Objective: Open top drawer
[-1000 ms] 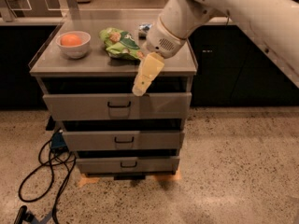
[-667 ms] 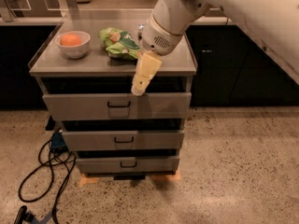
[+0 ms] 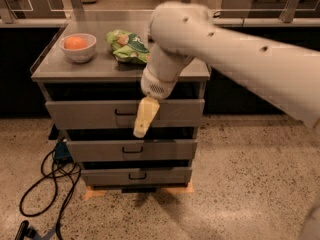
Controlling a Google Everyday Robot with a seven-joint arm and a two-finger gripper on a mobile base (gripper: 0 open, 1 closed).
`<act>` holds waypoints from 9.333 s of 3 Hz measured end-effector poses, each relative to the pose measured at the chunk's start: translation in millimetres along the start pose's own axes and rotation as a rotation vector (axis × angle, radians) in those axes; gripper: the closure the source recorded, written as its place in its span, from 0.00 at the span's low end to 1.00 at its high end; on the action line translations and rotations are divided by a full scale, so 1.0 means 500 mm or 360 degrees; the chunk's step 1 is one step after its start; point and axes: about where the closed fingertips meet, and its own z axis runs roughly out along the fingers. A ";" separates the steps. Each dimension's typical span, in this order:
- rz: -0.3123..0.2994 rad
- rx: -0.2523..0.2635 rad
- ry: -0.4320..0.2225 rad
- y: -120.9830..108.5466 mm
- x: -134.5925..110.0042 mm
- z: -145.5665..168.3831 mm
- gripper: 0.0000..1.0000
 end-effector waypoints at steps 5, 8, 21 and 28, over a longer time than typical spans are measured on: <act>0.0032 0.0363 0.0143 -0.050 0.046 0.174 0.00; 0.0004 0.0523 -0.0401 -0.108 0.000 0.116 0.00; 0.0025 0.0512 -0.0283 -0.264 0.116 0.338 0.09; 0.0016 0.0513 -0.0272 -0.238 0.107 0.292 1.00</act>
Offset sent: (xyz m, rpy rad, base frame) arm -0.0052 0.0143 -0.0912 -0.0151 0.1320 -0.0332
